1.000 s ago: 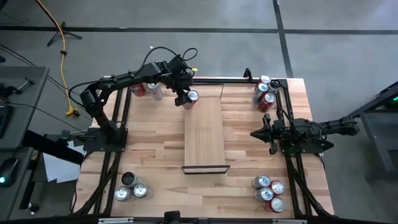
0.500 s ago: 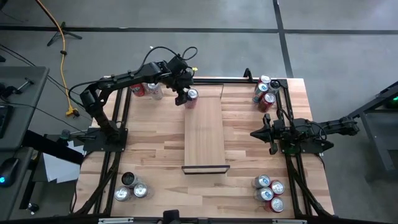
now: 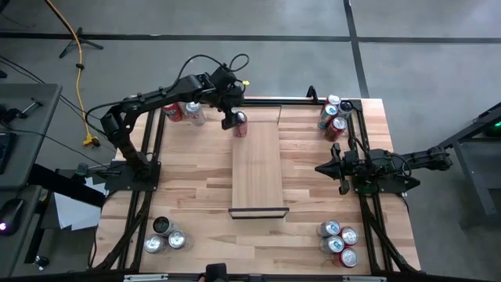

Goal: Place canned beverage on shelf
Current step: Put the red soda can on the shelf aligned with the other red soda can

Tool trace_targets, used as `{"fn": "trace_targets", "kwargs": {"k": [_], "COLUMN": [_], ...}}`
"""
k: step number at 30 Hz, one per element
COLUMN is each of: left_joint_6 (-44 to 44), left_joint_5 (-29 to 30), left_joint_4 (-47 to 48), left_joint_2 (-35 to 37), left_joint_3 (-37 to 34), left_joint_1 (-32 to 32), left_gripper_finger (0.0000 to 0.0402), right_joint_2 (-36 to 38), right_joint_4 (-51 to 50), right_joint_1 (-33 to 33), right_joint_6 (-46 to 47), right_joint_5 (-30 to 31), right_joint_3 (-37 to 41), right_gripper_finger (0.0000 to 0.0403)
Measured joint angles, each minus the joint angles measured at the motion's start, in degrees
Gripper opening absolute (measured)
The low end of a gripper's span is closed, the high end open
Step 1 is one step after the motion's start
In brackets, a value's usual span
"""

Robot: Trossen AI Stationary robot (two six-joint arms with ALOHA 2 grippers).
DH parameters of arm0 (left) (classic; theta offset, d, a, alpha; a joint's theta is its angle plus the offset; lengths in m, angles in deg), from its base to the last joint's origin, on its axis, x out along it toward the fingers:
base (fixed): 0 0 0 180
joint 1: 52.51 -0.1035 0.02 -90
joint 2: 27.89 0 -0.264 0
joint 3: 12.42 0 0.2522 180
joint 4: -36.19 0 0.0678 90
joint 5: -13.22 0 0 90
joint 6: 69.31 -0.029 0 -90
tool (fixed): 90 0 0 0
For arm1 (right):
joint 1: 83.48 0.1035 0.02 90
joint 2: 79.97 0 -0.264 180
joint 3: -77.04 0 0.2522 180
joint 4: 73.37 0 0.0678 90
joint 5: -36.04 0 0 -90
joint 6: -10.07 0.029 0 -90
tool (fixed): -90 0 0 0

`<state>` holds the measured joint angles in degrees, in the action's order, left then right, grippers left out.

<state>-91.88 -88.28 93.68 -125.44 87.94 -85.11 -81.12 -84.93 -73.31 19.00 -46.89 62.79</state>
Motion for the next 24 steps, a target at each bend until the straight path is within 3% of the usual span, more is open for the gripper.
{"fn": "trace_targets", "kwargs": {"k": [9, 13, 15, 19, 24], "left_joint_6": [4.5, 12.7, 16.8, 26.0, 40.2], "left_joint_5": [-0.9, -9.5, -12.8, -13.1, -4.3], "left_joint_4": [1.3, -2.0, -5.6, -19.3, -39.5], "left_joint_2": [0.3, 3.3, 6.0, 13.7, 26.1], "left_joint_3": [7.4, 5.6, 2.1, -9.9, -27.5], "left_joint_1": [0.0, 0.0, 0.3, 3.1, 9.9], "left_gripper_finger": [0.0276, 0.0276, 0.0276, 0.0272, 0.0271], "right_joint_2": [0.0, 0.0, 0.0, 0.0, 0.0], "right_joint_4": [0.0, 0.0, 0.0, 0.0, 0.0], "right_joint_1": [0.0, 0.0, 0.0, 0.0, 0.0], "right_joint_6": [0.0, 0.0, 0.0, 0.0, 0.0], "right_joint_5": [0.0, 0.0, 0.0, 0.0, 0.0], "right_joint_3": [0.0, 0.0, 0.0, 0.0, 0.0], "right_gripper_finger": [0.0, 0.0, 0.0, 0.0, 0.0]}}
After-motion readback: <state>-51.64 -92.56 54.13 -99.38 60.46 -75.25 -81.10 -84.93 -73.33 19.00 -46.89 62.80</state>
